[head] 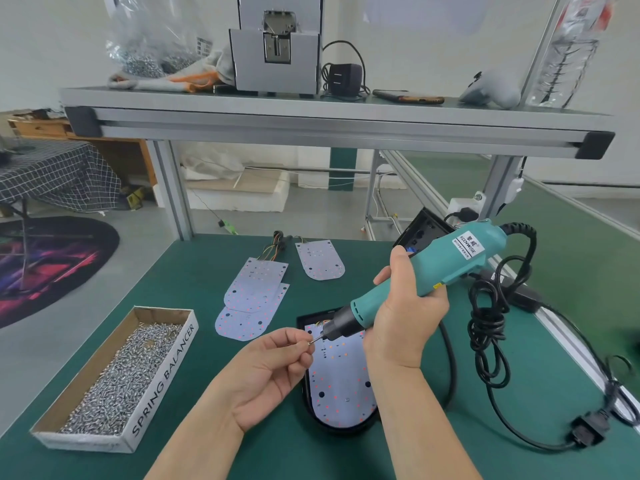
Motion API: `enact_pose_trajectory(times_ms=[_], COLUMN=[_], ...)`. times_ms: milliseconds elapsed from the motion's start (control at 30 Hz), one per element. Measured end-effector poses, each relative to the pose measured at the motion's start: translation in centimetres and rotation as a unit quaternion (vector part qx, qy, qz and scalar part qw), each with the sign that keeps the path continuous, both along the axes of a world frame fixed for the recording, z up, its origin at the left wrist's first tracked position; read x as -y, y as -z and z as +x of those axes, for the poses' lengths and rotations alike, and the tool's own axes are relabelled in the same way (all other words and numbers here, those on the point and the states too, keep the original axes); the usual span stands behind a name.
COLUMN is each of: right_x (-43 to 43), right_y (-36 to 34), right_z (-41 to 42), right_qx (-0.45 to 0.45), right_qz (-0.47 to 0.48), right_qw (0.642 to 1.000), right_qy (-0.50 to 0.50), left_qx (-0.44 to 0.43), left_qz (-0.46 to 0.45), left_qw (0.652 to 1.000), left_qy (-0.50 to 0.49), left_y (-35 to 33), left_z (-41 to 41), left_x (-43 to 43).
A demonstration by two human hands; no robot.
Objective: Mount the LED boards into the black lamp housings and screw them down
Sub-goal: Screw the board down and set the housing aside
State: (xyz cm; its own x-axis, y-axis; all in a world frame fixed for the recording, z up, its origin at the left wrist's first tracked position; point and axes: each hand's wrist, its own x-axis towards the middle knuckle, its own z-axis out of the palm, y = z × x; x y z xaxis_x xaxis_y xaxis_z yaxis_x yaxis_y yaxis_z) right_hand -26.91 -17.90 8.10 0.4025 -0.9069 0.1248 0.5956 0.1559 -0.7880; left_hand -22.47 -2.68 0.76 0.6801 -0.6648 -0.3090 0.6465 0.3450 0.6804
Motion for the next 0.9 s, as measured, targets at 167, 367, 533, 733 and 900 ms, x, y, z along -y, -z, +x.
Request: enact_pose_trajectory(times_ms=[167, 367, 533, 733, 900], right_x=[0.1, 0.1, 0.3, 1.0, 1.7], right_y=[0.2, 0.2, 0.4, 1.0, 1.2], right_z=[0.0, 0.3, 0.6, 1.2, 1.7], right_qx=[-0.004, -0.008, -0.017, -0.035, -0.026], right_qz=[-0.006, 0.001, 0.024, 0.069, 0.05], right_qw=[1.0, 1.0, 0.999, 0.996, 0.998], right_qy=[0.0, 0.009, 0.024, 0.049, 0.042], left_qx=[0.008, 0.034, 0.082, 0.121, 0.126], left_qz=[0.001, 0.016, -0.005, 0.007, 0.05], left_qw=[1.0, 0.999, 0.991, 0.983, 0.986], left_qy=[0.002, -0.029, -0.106, -0.138, -0.1], left_y=[-0.1, 0.0, 0.3, 0.8, 0.9], left_z=[-0.1, -0.4, -1.1, -1.7, -0.8], left_x=[-0.1, 0.2, 1.0, 2.0, 1.4])
